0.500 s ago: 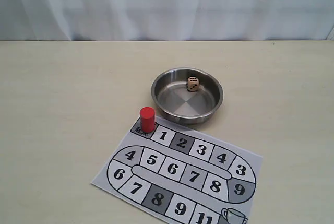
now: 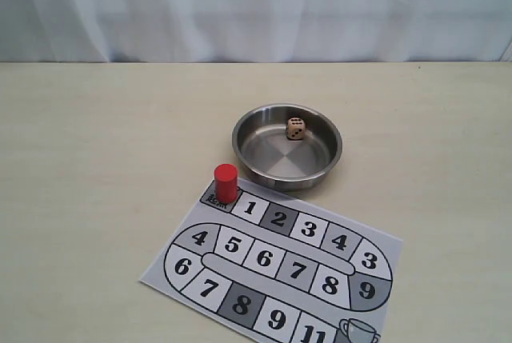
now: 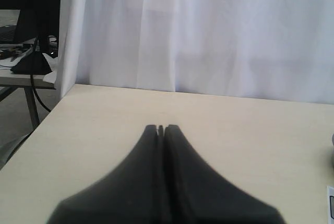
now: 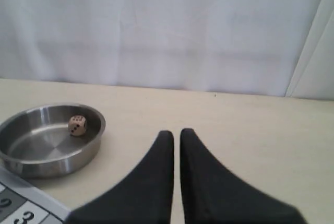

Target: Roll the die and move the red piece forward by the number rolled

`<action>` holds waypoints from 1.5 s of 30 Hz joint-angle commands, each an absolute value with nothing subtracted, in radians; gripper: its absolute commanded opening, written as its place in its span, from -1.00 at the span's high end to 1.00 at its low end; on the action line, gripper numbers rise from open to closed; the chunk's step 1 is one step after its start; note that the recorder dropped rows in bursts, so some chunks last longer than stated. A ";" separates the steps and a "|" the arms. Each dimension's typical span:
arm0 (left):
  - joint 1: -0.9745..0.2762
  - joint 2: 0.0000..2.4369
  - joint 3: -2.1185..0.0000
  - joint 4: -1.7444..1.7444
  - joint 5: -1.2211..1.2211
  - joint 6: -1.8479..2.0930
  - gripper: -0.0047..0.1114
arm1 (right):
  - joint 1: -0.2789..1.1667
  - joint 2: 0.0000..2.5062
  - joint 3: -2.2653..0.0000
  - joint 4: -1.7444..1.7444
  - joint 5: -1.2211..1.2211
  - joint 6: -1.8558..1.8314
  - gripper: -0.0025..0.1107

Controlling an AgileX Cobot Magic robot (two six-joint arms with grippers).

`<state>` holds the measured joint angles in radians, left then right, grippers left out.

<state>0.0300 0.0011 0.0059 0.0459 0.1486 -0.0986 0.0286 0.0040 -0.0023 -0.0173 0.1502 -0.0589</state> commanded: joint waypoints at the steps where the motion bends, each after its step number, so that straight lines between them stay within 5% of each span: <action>1: 0.024 0.000 0.000 0.043 0.142 -0.100 0.92 | 0.025 0.000 0.000 0.019 0.014 -0.055 0.88; 6: 0.024 0.000 0.000 0.043 0.142 -0.100 0.92 | 0.025 0.000 -0.041 0.019 0.017 0.017 0.88; 16: 0.024 0.000 0.000 0.043 0.144 -0.100 0.92 | 0.025 0.066 -0.493 0.049 0.262 0.020 0.88; 28: 0.024 0.000 0.000 0.043 0.144 -0.100 0.92 | 0.025 0.671 -0.825 0.049 0.452 -0.020 0.88; 38: 0.024 0.000 0.000 0.045 0.142 -0.100 0.92 | 0.025 1.006 -0.894 0.311 0.529 -0.342 0.30; 45: 0.024 0.000 0.000 0.045 0.142 -0.100 0.92 | 0.025 1.175 -0.952 0.410 0.616 -0.422 0.28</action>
